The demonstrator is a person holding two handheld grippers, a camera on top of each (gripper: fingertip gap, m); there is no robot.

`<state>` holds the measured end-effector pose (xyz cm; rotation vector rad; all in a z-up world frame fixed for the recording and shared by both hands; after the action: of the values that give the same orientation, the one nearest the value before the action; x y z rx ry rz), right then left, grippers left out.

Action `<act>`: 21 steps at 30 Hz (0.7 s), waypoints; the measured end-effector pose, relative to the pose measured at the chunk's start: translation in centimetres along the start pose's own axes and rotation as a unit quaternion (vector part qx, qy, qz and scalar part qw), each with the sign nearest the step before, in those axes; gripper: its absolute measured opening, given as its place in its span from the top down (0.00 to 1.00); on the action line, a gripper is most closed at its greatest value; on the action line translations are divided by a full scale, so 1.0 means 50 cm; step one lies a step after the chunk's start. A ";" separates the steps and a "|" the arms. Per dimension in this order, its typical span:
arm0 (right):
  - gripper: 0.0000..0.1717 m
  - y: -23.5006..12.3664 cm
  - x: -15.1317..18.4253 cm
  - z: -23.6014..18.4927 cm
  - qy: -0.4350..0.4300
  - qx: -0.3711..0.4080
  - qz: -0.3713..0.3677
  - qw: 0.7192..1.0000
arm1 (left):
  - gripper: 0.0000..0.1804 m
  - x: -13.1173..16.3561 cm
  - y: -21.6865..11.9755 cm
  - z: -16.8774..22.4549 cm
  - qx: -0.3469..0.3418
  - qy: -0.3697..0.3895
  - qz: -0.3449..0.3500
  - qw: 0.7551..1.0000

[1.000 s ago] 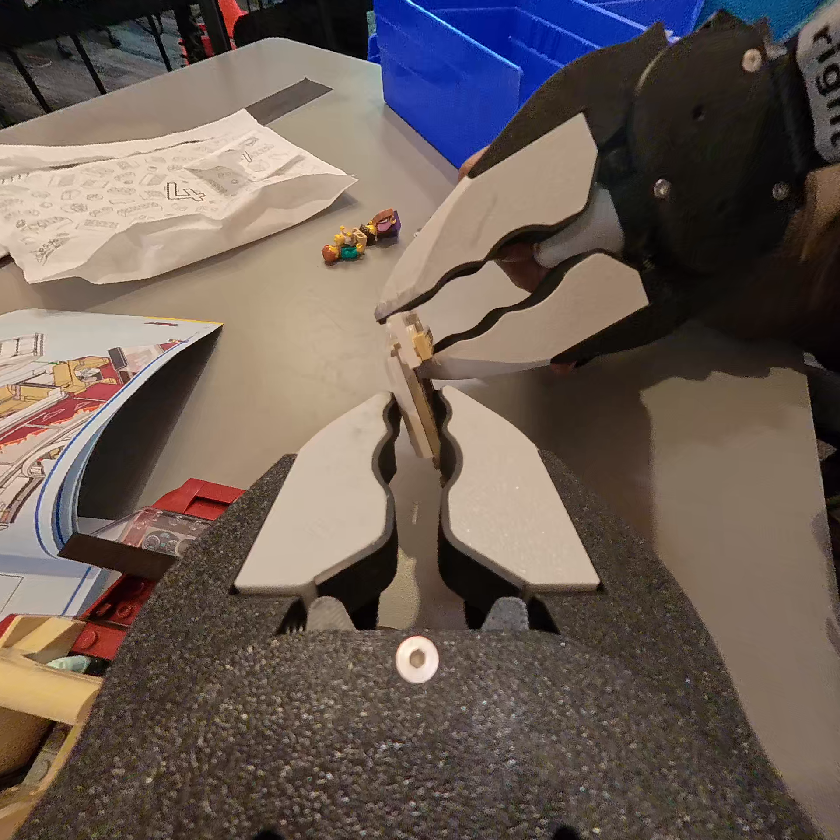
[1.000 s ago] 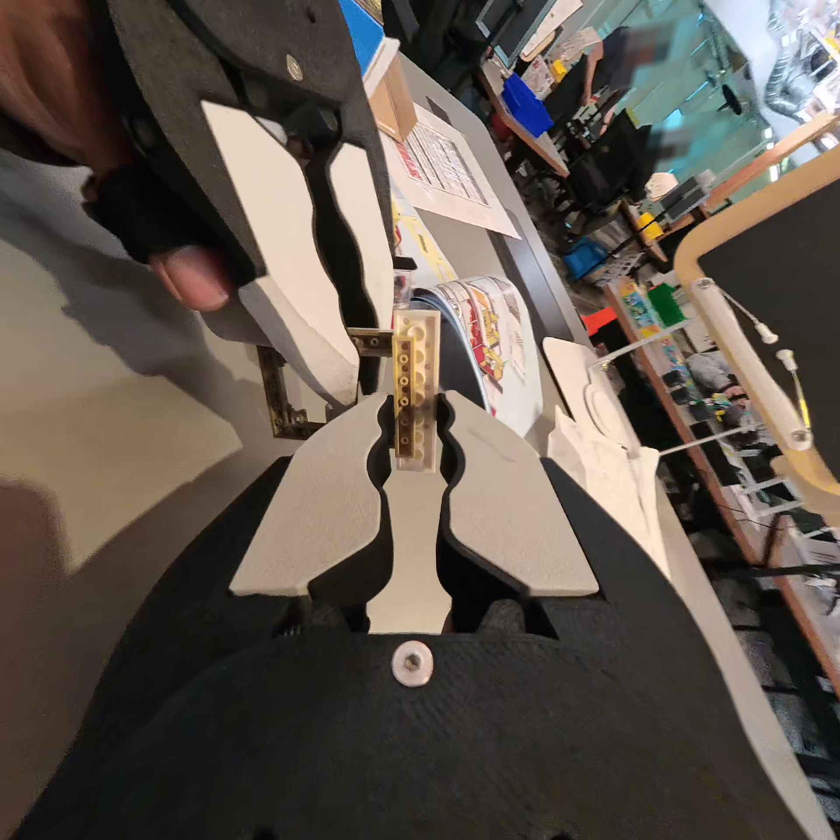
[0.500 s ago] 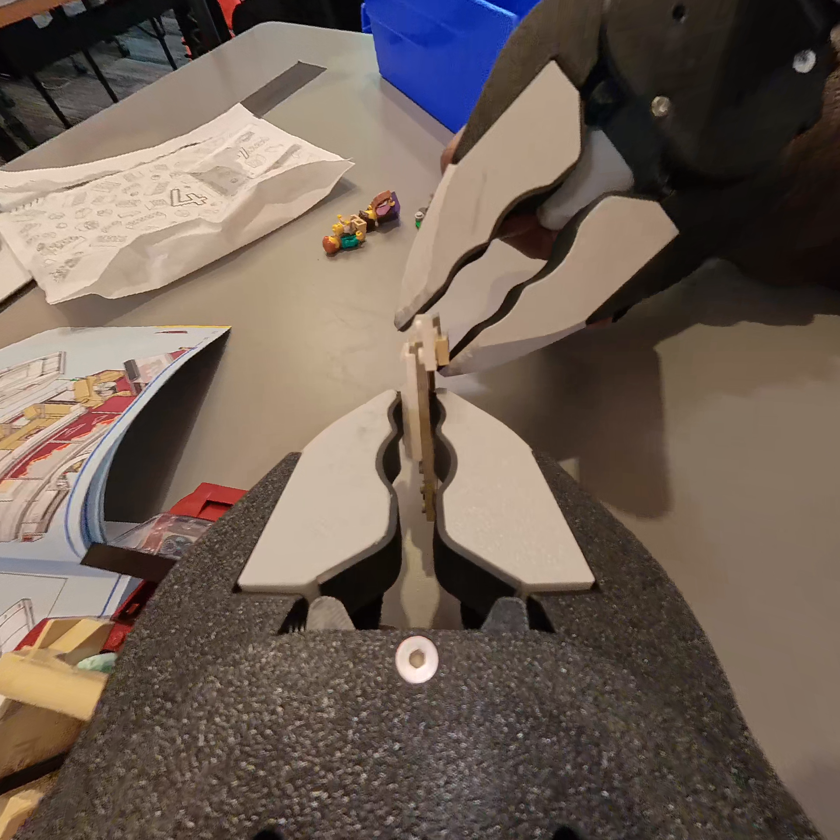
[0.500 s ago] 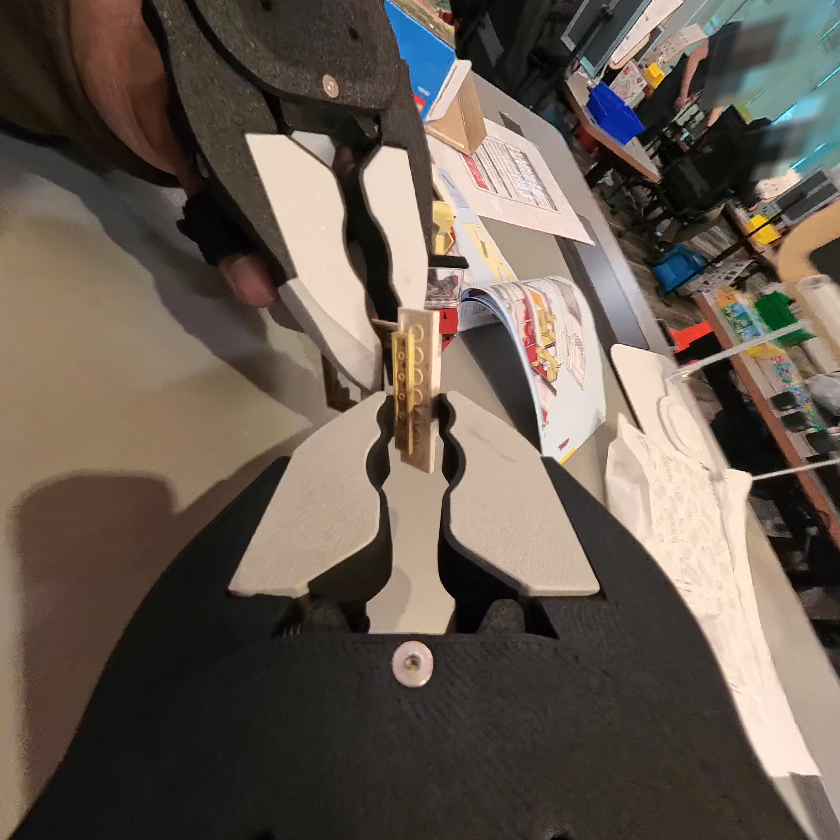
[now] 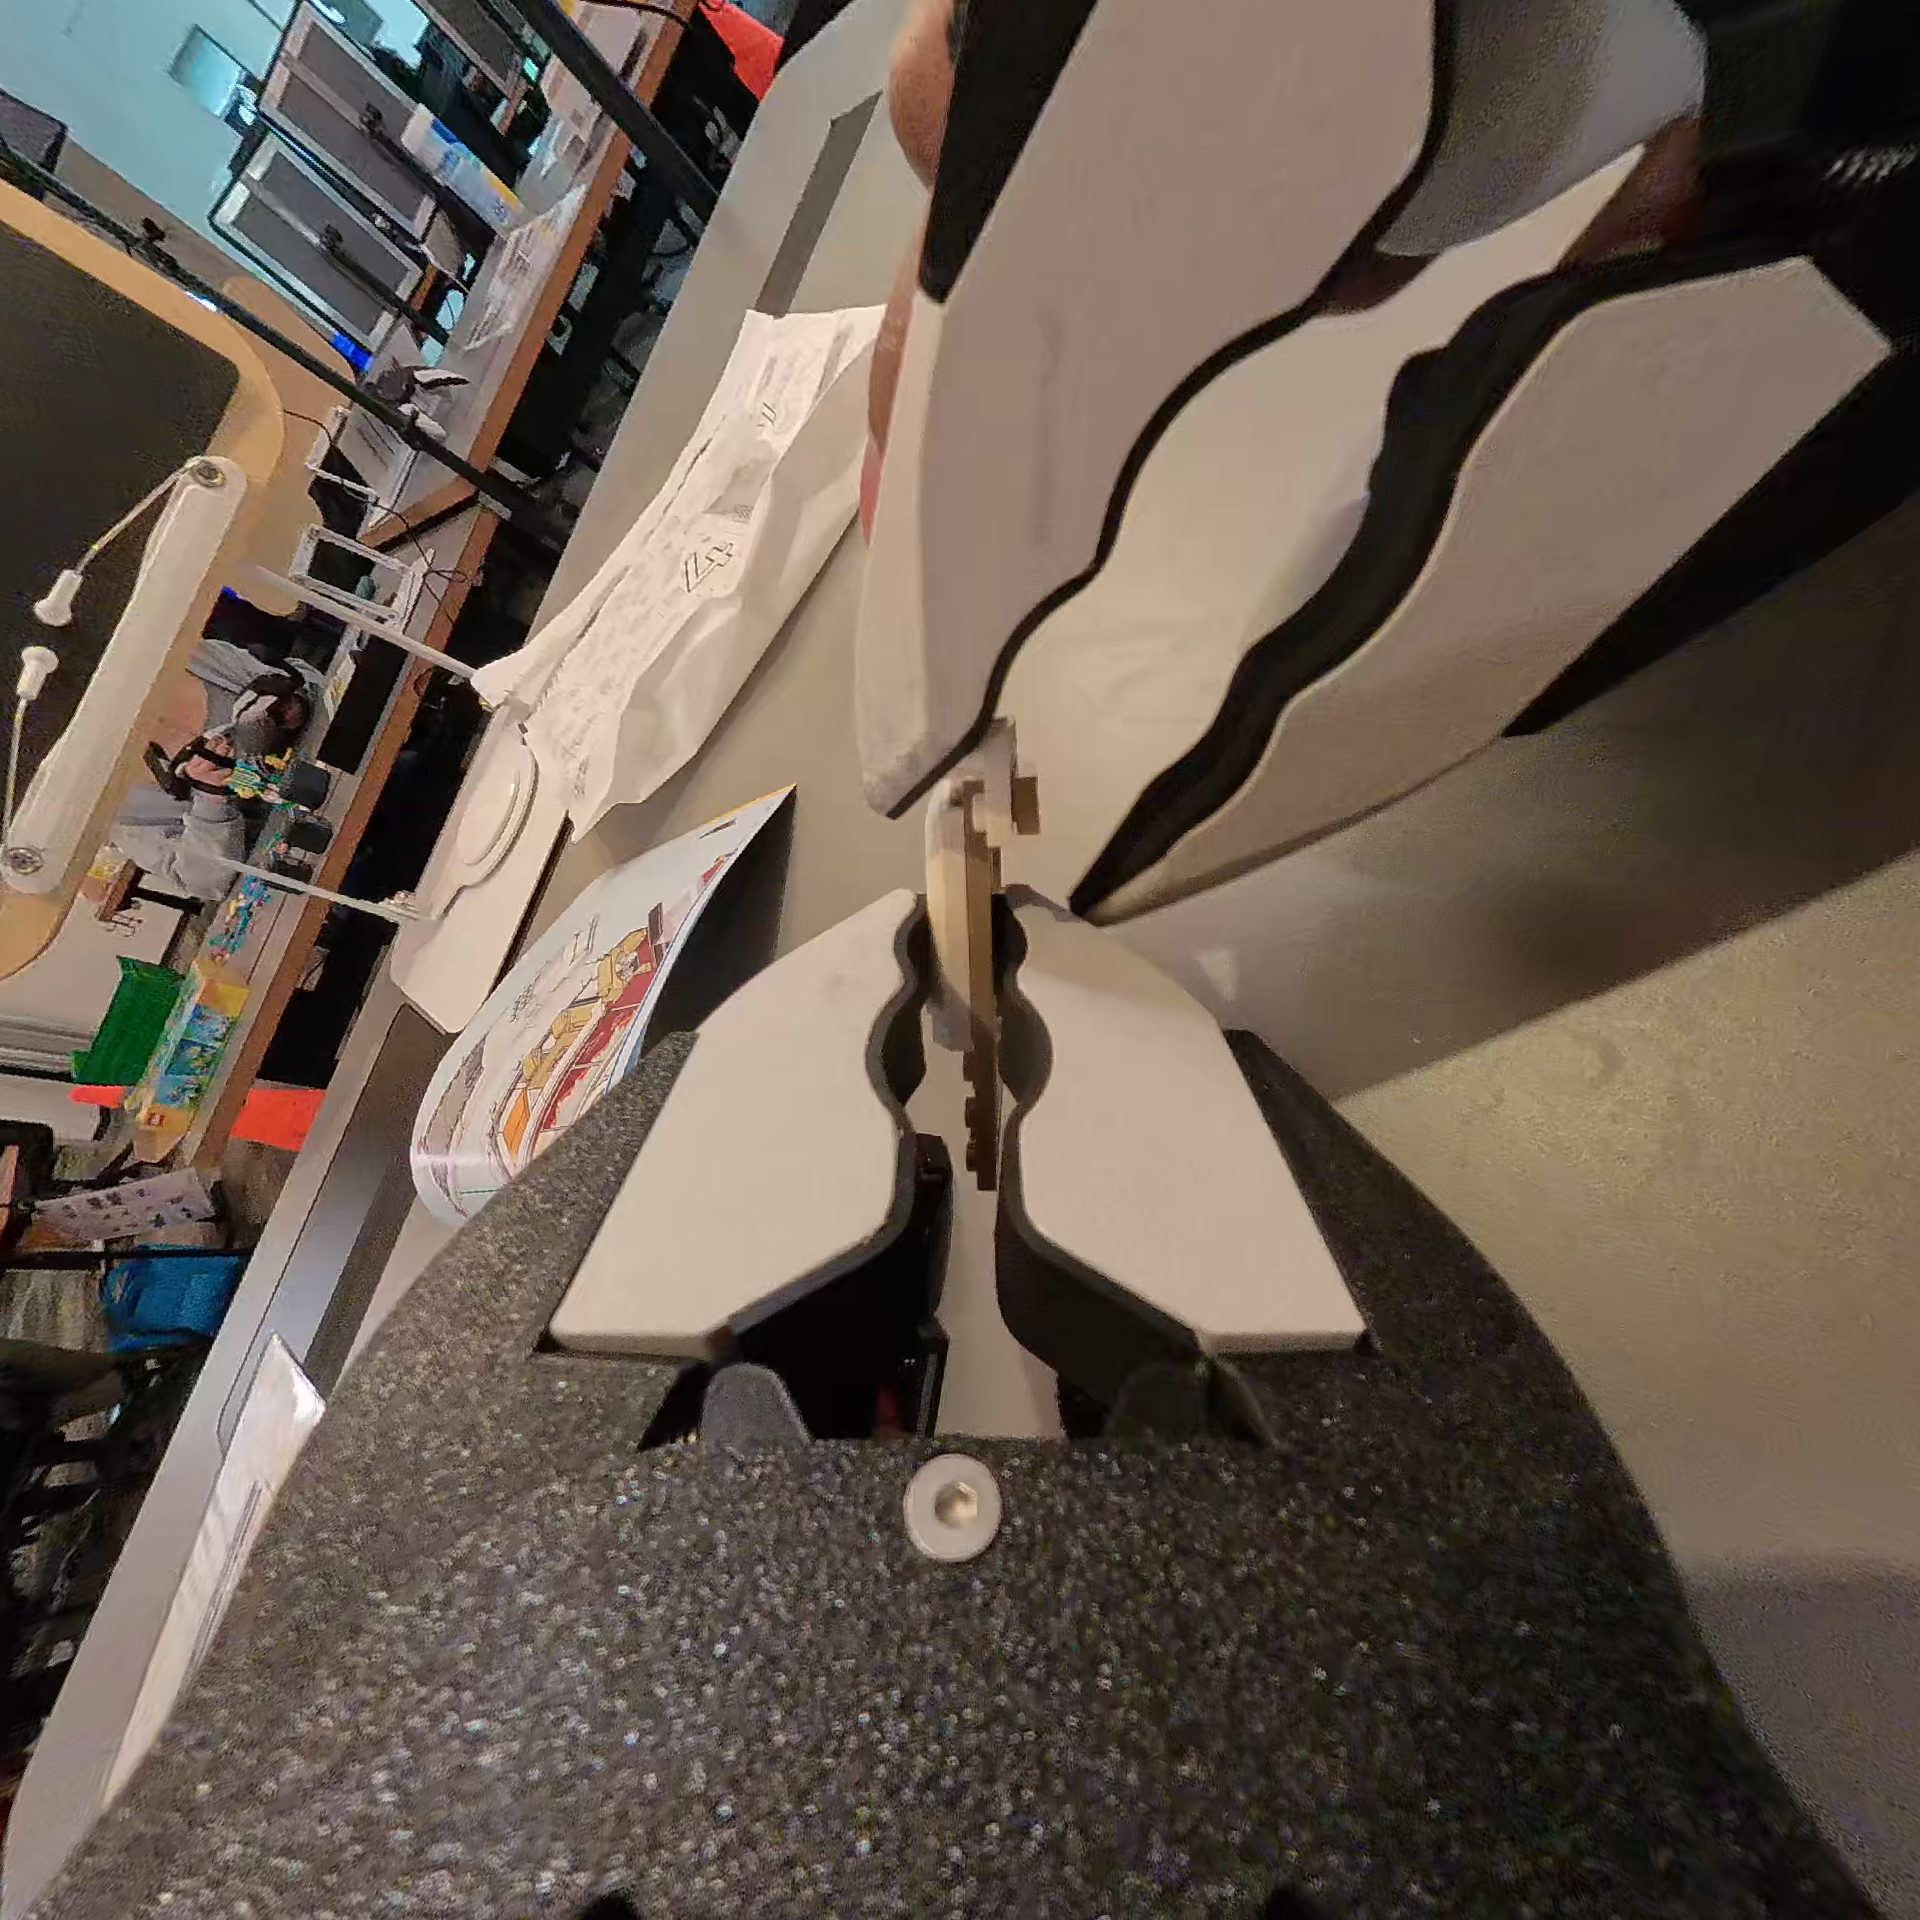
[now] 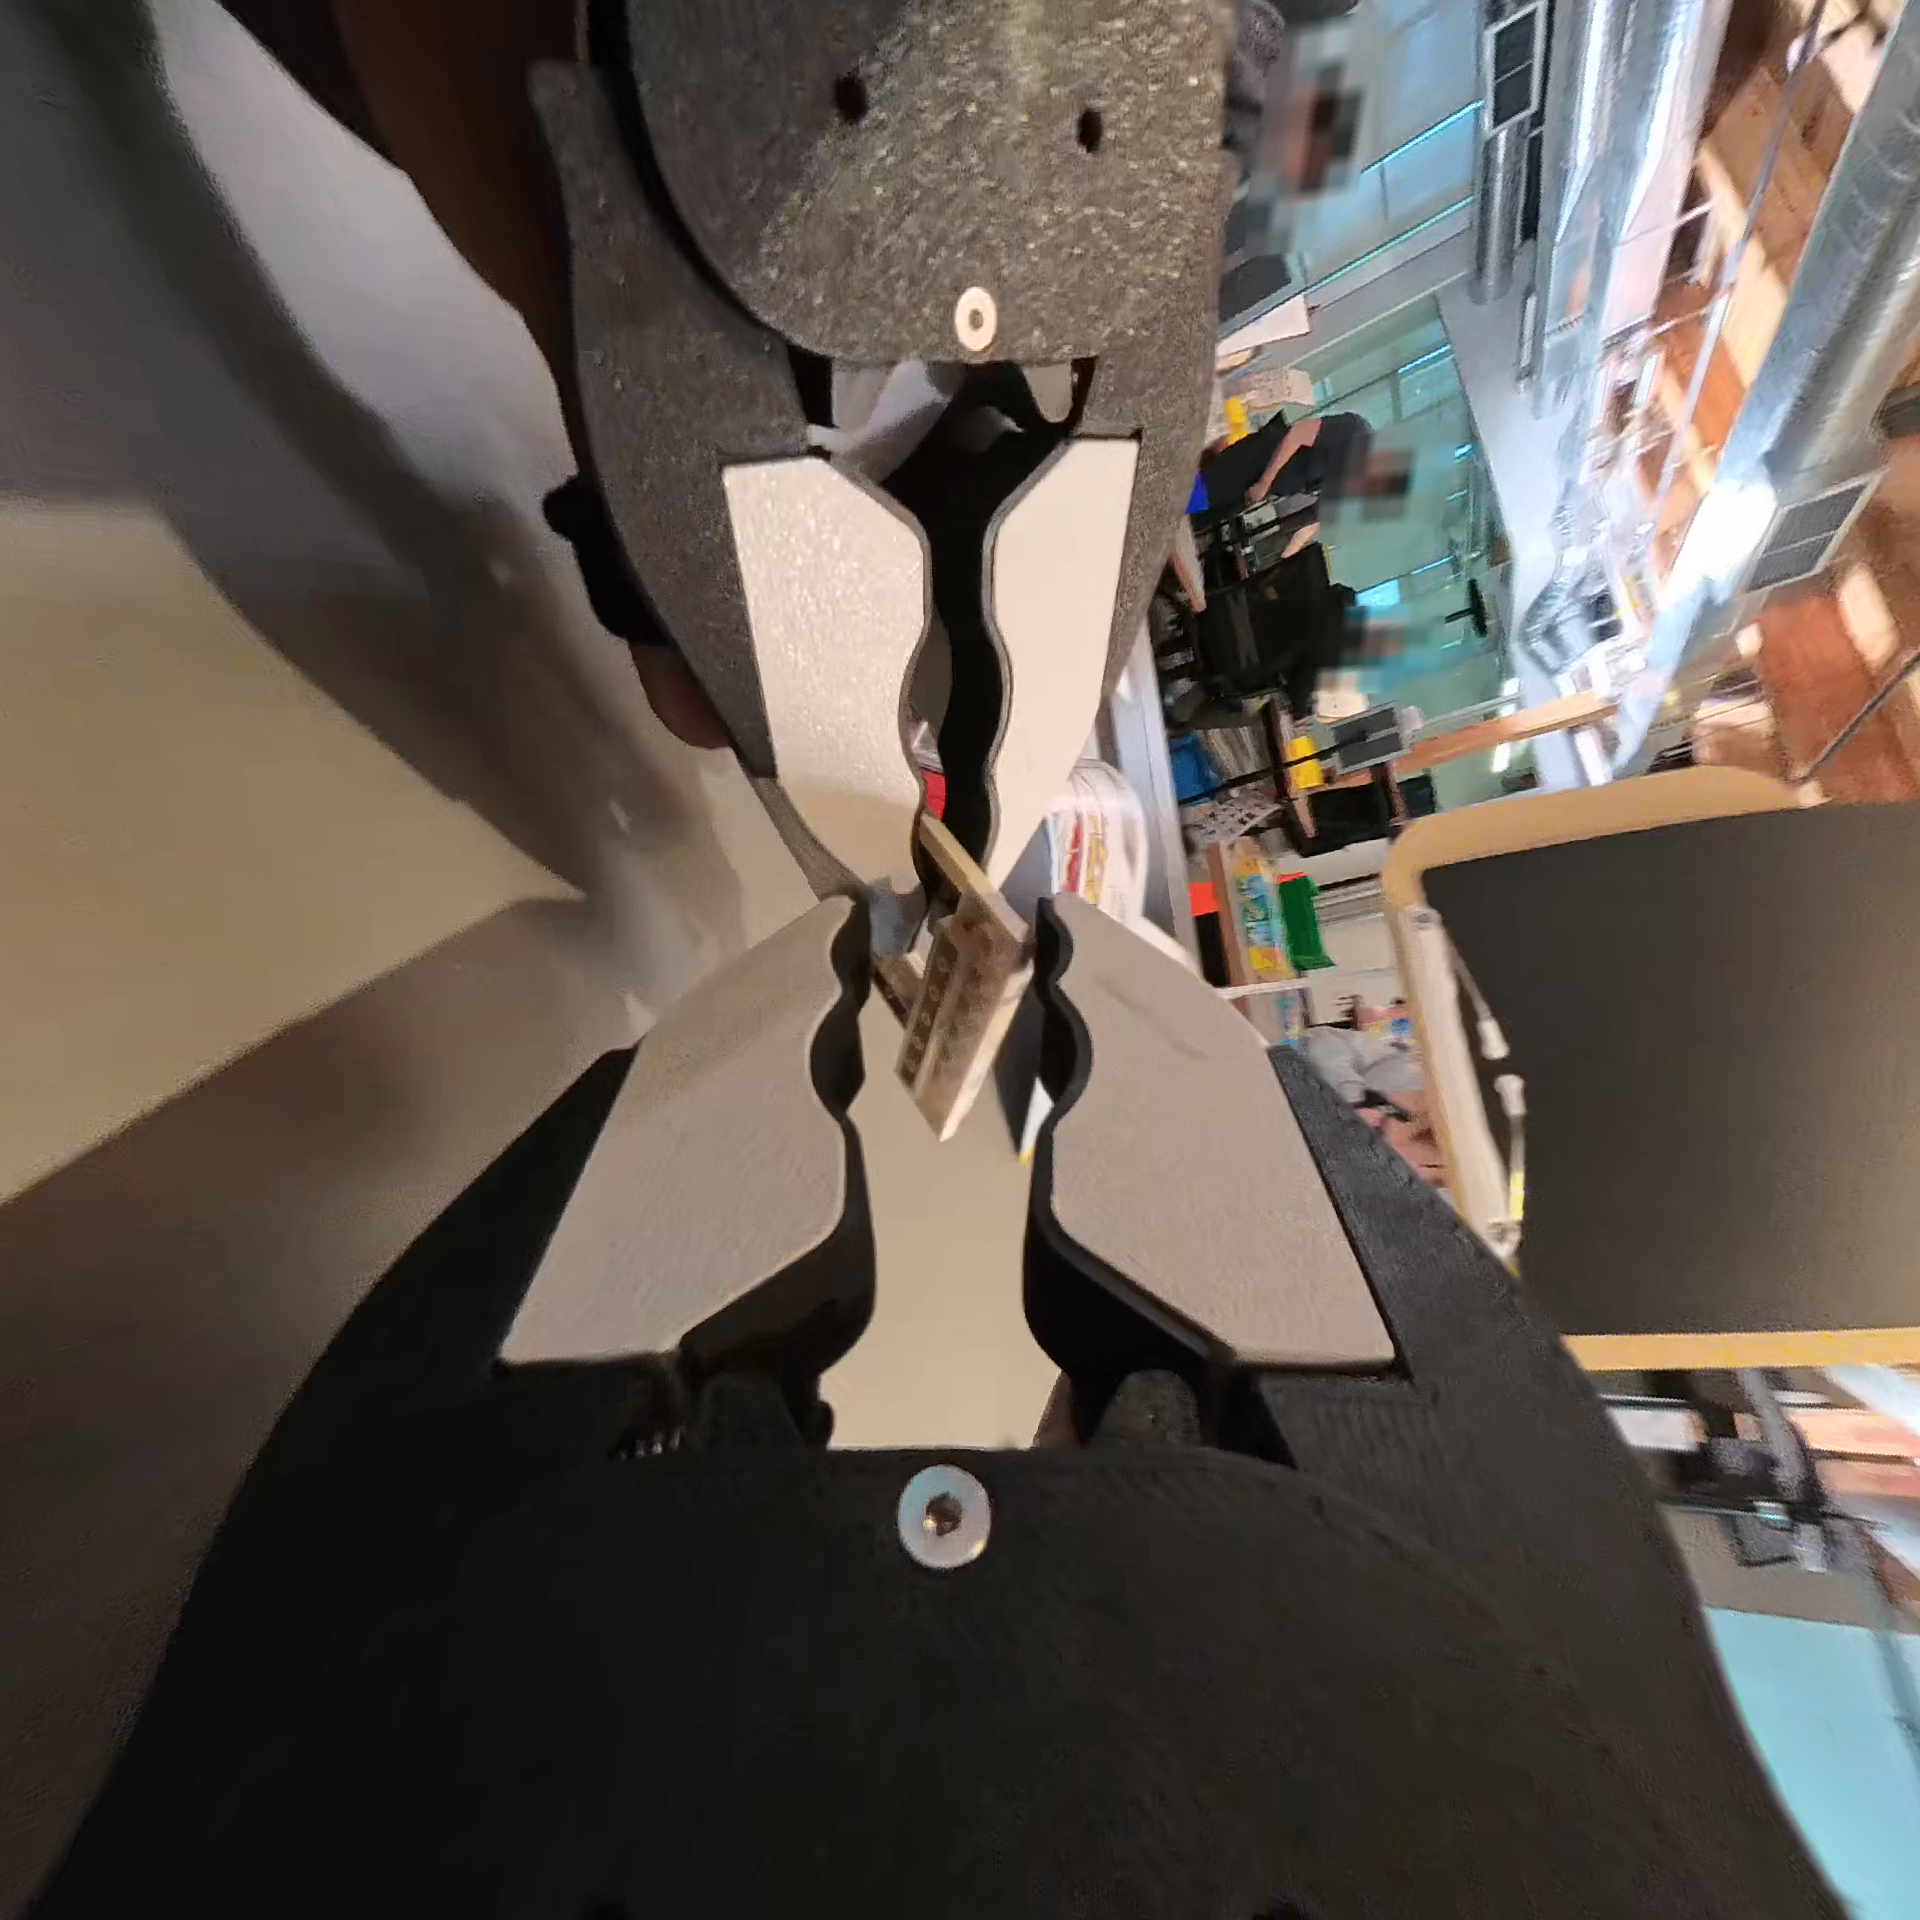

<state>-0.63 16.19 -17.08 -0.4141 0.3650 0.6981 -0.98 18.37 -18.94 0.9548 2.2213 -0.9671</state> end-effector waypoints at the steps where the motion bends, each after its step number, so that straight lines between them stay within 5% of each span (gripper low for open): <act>1: 0.85 -0.001 0.000 0.001 -0.019 0.009 0.000 1.000 | 0.95 0.001 0.000 0.003 0.006 0.001 -0.002 1.000; 12: 0.91 -0.033 -0.026 -0.072 -0.164 -0.027 0.061 0.984 | 0.95 0.014 -0.008 0.001 0.086 -0.157 0.026 0.983; 21: 0.91 -0.043 -0.015 -0.041 -0.171 0.035 0.067 0.982 | 0.95 0.021 0.003 0.024 0.085 -0.076 0.006 0.993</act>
<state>-0.08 13.28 -17.96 -0.1984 0.0906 0.8689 -1.27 17.89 -20.43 0.9343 2.0296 -1.1981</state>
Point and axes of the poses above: each gripper's, where its closed fingertips meet, y out along the fingers, x out of its underside, z = x × y across the jaws, the point moved 1 cm from there along -y, back along the fingers, and after that the axes turned 5 degrees about z, right-handed, at the moved point
